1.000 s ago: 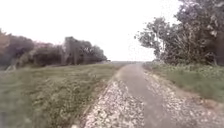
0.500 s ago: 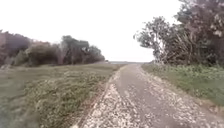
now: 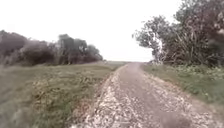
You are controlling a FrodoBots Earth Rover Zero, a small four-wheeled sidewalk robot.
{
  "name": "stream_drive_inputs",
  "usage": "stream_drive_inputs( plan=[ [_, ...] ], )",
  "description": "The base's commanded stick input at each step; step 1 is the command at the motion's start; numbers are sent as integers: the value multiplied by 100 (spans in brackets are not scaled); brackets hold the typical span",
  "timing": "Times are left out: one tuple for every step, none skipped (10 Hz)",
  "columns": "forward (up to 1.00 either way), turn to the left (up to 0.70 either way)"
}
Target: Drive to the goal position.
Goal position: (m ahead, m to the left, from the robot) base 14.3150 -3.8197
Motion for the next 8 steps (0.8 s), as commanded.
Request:
stream_drive_inputs(
  plan=[
    [70, -14],
    [70, -14],
    [70, -14],
    [70, -14],
    [70, -14],
    [70, -14],
    [70, -14],
    [70, -14]
  ],
)
